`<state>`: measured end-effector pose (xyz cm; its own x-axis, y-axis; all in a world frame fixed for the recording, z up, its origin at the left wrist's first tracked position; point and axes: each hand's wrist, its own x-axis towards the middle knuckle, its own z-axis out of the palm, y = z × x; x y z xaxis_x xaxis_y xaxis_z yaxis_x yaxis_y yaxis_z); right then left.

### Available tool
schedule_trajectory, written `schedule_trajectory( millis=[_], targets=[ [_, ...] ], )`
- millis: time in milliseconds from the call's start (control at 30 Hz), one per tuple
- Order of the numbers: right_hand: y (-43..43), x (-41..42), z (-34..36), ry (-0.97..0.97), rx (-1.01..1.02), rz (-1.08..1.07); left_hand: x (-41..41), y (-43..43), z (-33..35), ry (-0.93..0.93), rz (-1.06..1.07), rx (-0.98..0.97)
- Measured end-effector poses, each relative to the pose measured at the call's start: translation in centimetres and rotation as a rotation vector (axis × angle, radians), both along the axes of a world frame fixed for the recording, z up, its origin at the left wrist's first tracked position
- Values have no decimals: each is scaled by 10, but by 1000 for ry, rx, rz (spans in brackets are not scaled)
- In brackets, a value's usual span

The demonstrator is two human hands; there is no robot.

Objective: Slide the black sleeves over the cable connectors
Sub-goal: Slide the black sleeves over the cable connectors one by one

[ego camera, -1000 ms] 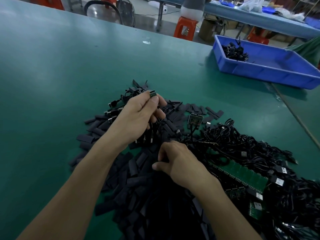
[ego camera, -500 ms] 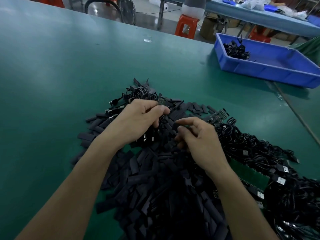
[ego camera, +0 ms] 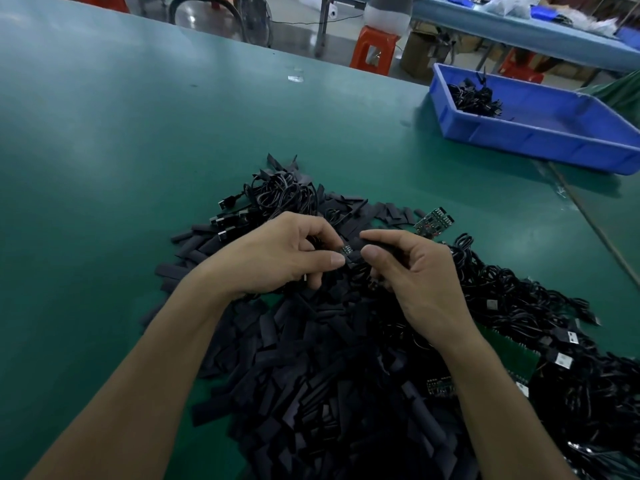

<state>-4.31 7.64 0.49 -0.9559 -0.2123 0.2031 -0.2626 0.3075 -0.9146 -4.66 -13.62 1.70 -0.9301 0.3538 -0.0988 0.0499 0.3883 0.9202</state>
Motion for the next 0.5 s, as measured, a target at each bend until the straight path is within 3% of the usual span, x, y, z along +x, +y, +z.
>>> schedule_trajectory(
  millis=[500],
  targets=[
    [2, 2, -2, 34, -41, -47, -3, 2, -5, 105, 115, 113]
  ],
)
